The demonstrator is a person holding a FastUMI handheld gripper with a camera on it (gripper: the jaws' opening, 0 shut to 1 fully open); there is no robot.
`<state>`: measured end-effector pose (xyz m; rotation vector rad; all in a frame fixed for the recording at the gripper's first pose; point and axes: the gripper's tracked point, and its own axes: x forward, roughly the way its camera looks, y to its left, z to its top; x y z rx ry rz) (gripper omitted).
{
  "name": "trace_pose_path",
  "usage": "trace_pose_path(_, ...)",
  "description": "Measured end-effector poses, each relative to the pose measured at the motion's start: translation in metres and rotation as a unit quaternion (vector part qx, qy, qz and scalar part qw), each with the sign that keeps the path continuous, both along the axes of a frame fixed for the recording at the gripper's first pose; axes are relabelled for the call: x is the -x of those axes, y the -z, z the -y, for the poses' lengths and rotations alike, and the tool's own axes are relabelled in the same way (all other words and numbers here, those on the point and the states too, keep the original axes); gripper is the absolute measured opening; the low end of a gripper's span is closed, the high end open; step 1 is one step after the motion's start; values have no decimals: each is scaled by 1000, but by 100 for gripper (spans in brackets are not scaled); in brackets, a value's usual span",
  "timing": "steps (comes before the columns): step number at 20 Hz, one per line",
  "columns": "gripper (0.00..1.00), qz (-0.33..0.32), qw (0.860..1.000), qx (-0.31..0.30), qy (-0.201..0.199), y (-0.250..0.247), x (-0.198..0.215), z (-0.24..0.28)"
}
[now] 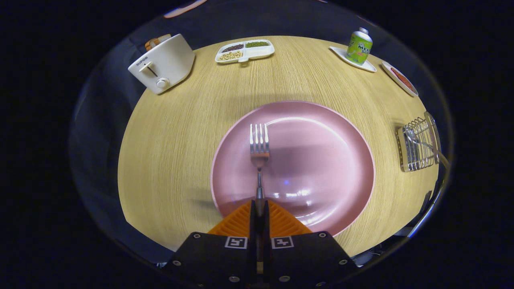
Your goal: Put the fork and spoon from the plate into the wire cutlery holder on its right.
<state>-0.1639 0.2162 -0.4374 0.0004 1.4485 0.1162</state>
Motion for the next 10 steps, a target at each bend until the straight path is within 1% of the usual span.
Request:
trace_pose_path(2,5,5,1000,-2,2,-5,-3,4)
trace_pose_path(6,5,35,999,7,8,-29,-15,28)
trace_pose_path(10,5,73,997,29,22,-68,-34,78)
